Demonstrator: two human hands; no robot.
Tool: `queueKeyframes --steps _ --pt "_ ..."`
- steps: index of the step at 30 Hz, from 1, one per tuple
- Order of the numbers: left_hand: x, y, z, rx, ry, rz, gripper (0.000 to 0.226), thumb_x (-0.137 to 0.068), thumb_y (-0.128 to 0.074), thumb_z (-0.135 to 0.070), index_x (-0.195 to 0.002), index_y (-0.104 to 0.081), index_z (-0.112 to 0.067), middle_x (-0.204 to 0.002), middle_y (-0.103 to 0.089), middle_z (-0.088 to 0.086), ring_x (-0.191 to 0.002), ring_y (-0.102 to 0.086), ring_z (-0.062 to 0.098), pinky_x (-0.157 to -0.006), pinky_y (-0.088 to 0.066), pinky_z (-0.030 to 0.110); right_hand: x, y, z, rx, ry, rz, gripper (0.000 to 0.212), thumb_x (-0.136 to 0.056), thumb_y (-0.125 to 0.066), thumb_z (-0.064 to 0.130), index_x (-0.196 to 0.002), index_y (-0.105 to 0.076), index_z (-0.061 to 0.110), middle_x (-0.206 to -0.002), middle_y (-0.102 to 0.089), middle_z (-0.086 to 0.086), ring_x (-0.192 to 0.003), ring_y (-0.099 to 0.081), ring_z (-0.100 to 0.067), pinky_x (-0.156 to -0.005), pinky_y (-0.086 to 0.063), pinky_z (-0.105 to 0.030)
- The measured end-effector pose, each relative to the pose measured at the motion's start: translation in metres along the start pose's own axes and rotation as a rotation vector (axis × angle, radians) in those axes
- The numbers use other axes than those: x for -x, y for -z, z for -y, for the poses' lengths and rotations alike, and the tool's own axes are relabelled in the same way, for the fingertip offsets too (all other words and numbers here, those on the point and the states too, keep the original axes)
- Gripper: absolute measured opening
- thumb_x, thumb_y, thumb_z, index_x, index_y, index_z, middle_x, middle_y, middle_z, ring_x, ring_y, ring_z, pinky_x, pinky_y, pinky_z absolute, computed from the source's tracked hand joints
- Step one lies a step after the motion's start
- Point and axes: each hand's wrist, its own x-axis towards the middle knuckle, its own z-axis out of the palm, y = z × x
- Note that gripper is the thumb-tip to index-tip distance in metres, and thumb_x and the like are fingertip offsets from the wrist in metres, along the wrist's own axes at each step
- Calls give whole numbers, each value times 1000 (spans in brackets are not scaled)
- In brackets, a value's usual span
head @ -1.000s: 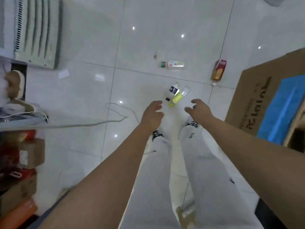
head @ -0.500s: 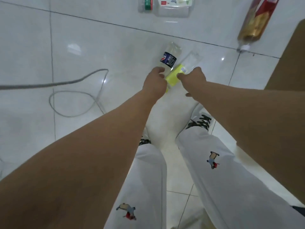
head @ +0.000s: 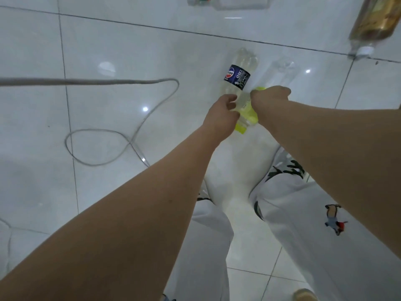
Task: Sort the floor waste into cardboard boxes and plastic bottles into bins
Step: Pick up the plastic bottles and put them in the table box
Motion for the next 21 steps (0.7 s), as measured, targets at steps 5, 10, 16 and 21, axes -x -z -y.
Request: queueKeyframes --steps 5,10,16,21 --pt "67 6 -52 -10 1 -3 50 -94 -48 -1 -142 -40 -11 -139 -49 13 -122 -51 24 -93 -43 27 71 56 4 154 169 -190 73 -92 -58 25 -149 -16 11 -134 -47 -16 -115 -55 -37 -86 -44 -40" --pt "207 42 -206 86 -135 -81 47 -94 -49 -3 -139 -44 -12 -136 -53 5 -115 -54 17 -82 -45 15 239 182 65 91 459 -256 81 -94 -57 25 -156 -5 26 -129 -50 -12 -103 -60 -31 -80 -51 -37" --pt "439 91 -434 226 -460 -127 42 -95 -50 -7 -136 -48 -17 -134 -55 3 -108 -52 10 -78 -41 16 490 385 149 -135 772 -403 78 -97 -56 27 -157 -6 29 -123 -48 -1 -101 -50 -17 -77 -37 -29" --pt "612 87 -551 174 -700 -54 45 -94 -49 -10 -138 -46 -19 -135 -54 1 -118 -54 15 -82 -41 17 654 521 176 -348 905 -568 82 -94 -62 33 -157 -10 29 -141 -51 -6 -126 -51 -22 -92 -39 -28"
